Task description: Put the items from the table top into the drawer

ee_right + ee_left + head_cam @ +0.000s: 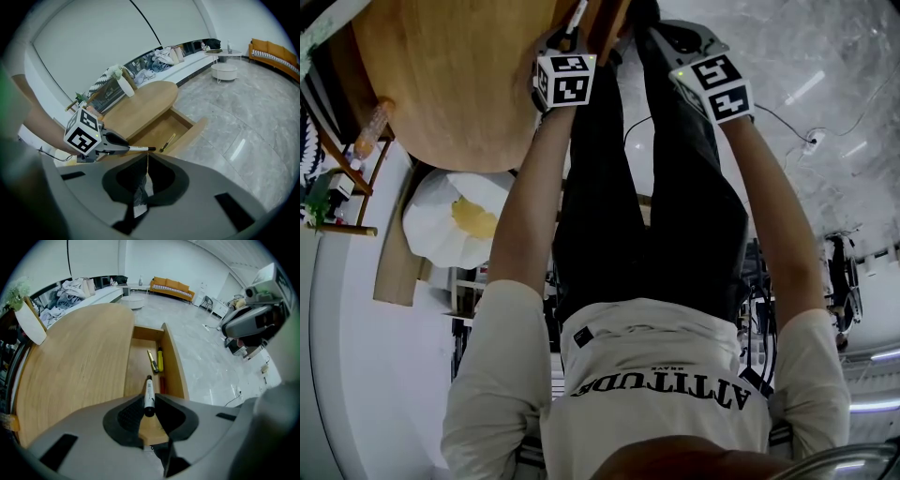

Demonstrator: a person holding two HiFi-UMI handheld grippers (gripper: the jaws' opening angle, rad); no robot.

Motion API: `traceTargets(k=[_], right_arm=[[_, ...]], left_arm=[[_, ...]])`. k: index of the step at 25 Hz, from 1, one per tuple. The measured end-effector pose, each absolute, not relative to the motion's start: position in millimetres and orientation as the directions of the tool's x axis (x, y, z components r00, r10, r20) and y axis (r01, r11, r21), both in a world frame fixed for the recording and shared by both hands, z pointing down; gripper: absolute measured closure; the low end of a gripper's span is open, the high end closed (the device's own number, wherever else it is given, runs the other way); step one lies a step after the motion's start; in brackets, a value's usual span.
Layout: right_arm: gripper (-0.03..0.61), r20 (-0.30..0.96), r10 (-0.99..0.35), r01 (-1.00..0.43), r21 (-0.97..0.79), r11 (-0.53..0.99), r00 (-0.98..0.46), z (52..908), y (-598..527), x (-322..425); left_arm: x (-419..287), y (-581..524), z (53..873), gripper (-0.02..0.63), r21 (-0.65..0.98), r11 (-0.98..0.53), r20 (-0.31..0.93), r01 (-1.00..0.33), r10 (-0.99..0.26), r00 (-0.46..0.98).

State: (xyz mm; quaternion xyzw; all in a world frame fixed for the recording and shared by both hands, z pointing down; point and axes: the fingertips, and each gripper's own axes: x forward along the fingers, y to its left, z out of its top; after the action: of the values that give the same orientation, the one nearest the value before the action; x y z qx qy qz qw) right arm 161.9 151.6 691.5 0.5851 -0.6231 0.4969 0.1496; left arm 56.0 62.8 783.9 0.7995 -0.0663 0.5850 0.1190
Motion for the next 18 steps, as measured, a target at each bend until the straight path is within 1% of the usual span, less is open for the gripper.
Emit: traceTargets(k=[5,10,12,18], right_arm=[[0.557,0.764,-0.592,-0.881,-0.437,-0.180,-0.257,684.1,146.4,172.3],[0.557,0.761,-0.593,-0.897,-0.420,-0.139,-0.265,666.4,141.2,184.7],[0.557,0.760,-0.591,-0.903,-0.412,-0.120,-0.269,653.9,137.6,188.8],[0.557,0.761,-0.589,-0.924,-0.378,-0.059,-0.273,598.3,127.7,191.6]], left_arm=[[62.3,52.8,771.1,0.529,0.105,-0.962,0.943,-0.253,0.016,0.331],[71.8,39.6,746.5,0.529,0.084,-0.956,0.935,-0.282,-0.022,0.354],[76.9,35.0,730.4,0.531,0.088,-0.951,0.928,-0.296,-0.029,0.371],[81.3,33.0,659.7,0.563,0.110,-0.942,0.905,-0.318,-0.038,0.424]])
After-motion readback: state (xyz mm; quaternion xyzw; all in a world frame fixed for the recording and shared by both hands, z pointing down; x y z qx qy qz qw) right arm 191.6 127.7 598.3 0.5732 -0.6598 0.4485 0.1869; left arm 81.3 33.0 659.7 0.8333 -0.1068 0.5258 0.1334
